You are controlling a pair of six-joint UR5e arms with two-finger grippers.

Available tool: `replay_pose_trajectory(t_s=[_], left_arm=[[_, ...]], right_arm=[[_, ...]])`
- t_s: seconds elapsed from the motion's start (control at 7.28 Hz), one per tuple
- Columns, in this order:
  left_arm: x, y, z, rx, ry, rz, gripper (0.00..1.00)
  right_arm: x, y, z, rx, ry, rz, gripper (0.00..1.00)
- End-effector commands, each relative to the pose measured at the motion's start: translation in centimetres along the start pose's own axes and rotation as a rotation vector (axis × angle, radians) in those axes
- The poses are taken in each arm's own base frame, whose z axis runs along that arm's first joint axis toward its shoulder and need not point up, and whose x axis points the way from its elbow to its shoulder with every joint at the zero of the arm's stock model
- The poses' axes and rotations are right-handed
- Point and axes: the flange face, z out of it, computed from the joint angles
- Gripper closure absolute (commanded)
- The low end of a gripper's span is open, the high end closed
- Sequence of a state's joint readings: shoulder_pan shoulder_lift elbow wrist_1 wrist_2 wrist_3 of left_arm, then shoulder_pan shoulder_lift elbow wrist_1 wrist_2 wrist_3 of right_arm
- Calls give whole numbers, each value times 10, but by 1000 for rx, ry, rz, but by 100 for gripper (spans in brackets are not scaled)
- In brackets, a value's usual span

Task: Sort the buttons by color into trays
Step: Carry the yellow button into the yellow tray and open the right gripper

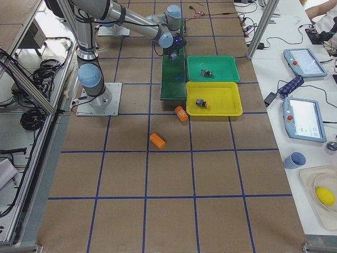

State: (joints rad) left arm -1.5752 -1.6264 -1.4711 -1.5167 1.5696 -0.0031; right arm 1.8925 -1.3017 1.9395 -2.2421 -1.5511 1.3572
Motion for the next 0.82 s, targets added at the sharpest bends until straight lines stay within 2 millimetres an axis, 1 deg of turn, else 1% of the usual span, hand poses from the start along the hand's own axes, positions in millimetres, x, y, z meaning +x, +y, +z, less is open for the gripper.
replay_pose_trajectory(t_s=[0.0,0.14,0.27,0.41,0.55,0.69], left_arm=[[-5,-1,-1,2,2,-10,0],[-6,-1,-1,2,5,-13,0],[-7,-1,-2,3,2,-13,0],[-7,0,-2,3,2,-13,0],[-7,-1,-2,2,2,-12,0],[-7,0,-3,5,6,-15,0]], right_arm=[[2,-9,-5,83,12,-41,100],[1,-9,-11,91,7,-70,100],[6,-18,-37,107,-22,-125,100],[13,-31,-63,127,-38,-240,100],[19,-77,-67,178,11,-280,100],[23,-124,-77,213,25,-306,100]])
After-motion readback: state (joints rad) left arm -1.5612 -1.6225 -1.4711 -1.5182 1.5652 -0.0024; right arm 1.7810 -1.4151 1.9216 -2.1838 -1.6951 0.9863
